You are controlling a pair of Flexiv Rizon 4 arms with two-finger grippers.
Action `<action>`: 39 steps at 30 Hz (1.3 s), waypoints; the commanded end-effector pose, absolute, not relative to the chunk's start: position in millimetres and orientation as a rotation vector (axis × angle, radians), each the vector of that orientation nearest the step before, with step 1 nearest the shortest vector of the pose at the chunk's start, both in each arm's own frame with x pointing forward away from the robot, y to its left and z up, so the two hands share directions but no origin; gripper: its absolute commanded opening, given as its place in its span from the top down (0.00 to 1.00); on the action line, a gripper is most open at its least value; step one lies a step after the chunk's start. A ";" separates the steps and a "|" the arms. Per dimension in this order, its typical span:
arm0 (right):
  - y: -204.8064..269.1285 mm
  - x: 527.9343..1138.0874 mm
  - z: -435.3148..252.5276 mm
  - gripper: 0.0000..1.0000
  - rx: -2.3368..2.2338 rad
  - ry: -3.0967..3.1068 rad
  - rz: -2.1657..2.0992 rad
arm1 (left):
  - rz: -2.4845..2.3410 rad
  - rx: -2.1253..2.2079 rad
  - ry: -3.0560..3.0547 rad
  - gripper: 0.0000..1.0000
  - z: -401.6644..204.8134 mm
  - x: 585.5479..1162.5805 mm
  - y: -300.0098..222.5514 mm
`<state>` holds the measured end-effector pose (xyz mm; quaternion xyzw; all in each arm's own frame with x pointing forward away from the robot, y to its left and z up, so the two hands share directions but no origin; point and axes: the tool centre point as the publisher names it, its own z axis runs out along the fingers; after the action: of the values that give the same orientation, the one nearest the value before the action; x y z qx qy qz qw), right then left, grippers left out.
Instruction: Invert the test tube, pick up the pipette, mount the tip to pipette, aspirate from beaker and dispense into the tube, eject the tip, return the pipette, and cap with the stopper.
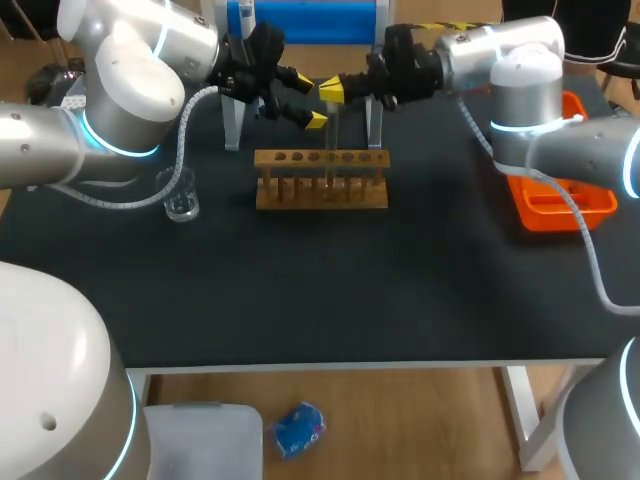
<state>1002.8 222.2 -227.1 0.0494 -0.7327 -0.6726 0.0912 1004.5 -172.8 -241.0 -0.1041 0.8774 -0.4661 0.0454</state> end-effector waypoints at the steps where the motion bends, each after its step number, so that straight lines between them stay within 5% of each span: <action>1: 222.0 1004.3 -240.9 1.00 0.145 -2.170 -1.997 | -1.421 -0.318 2.686 0.00 -240.2 1005.8 -172.9; 30: 209.2 993.8 -196.7 1.00 0.215 -2.211 -2.027 | -1.421 -0.318 2.686 0.00 -240.2 1005.8 -172.9; 31: 207.5 992.0 -194.9 0.93 0.217 -2.216 -2.024 | -1.421 -0.318 2.686 0.00 -240.2 1005.8 -172.9; 32: 204.9 989.3 -192.0 0.66 0.217 -2.236 -2.011 | -1.421 -0.318 2.686 0.00 -240.2 1005.8 -172.9; 34: 200.6 986.0 -189.4 0.40 0.210 -2.260 -1.997 | -1.452 -0.339 2.676 0.00 -237.6 1004.9 -169.3; 35: 196.8 983.5 -187.6 0.02 0.210 -2.270 -1.995 | -1.455 -0.346 2.669 0.00 -235.9 1004.2 -167.6; 39: 179.4 973.7 -182.1 0.00 0.179 -2.318 -1.981 | -1.441 -0.432 2.645 0.00 -230.7 996.5 -157.5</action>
<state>993.4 195.9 -192.5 0.0747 -0.7464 -0.6583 0.0625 1008.3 -165.7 -236.1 -0.1290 0.8702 -0.4737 0.0416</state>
